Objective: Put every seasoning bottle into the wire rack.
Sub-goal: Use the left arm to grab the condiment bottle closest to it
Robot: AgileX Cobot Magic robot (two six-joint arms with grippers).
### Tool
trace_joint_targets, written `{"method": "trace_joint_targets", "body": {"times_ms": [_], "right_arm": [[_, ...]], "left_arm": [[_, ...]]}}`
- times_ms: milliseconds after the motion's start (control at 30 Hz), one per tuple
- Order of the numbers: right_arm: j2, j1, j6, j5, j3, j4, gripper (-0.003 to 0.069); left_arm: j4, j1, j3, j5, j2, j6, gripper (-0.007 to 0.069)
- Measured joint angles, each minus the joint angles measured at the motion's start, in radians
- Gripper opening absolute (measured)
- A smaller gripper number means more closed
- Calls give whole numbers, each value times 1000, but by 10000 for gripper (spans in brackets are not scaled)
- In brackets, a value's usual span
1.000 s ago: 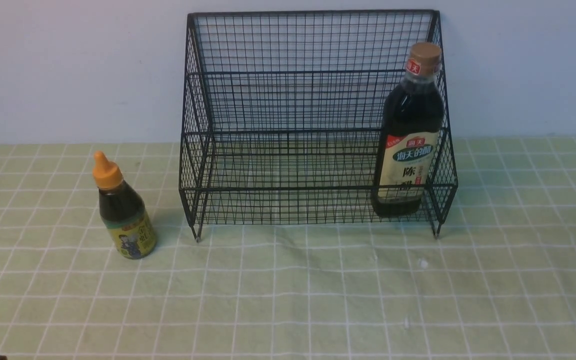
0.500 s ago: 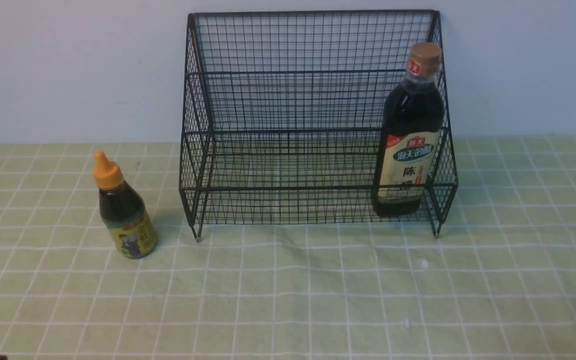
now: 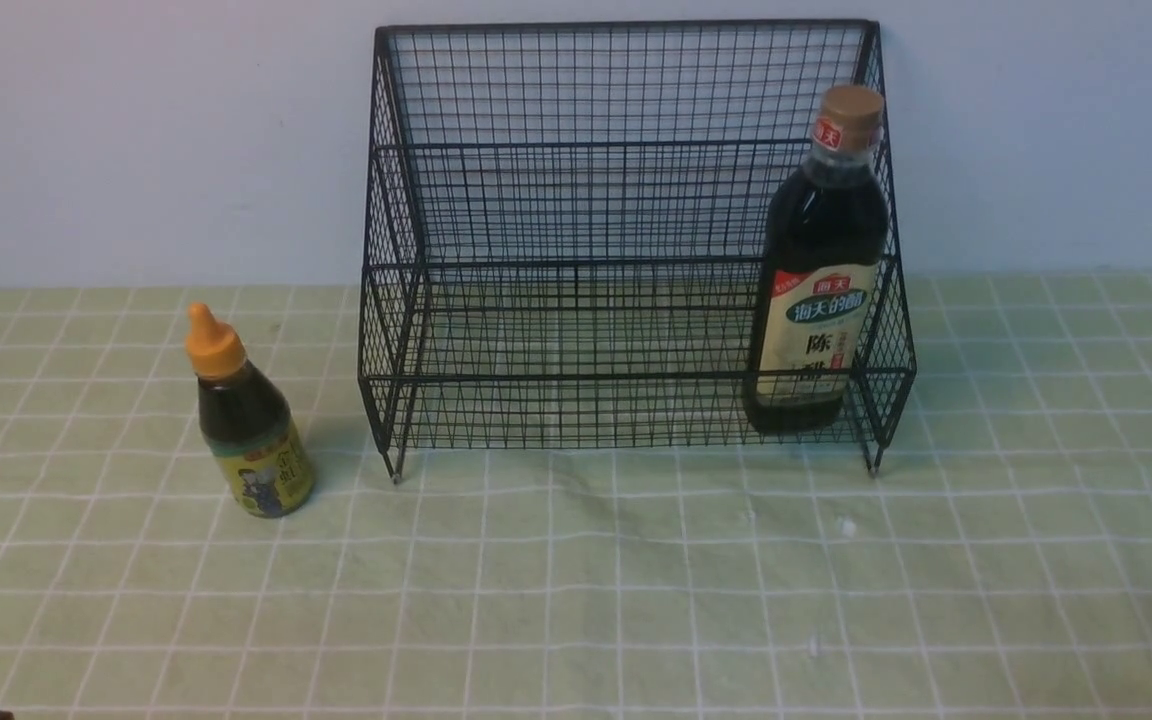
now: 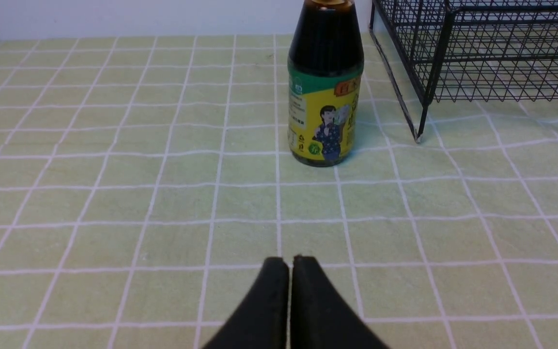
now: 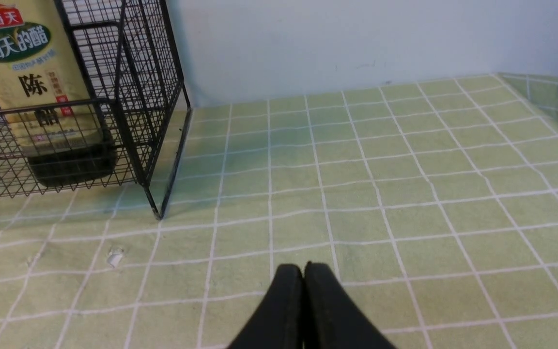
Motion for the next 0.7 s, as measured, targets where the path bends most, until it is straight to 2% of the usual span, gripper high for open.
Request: {"method": "trace_joint_targets", "body": {"times_ms": [567, 700], "right_arm": [[0, 0, 0, -2, 0, 0, -13], [0, 0, 0, -3, 0, 0, -13]], "left_arm": [[-4, 0, 0, -14, 0, 1, -7], [-168, 0, 4, -191, 0, -69, -7]]}}
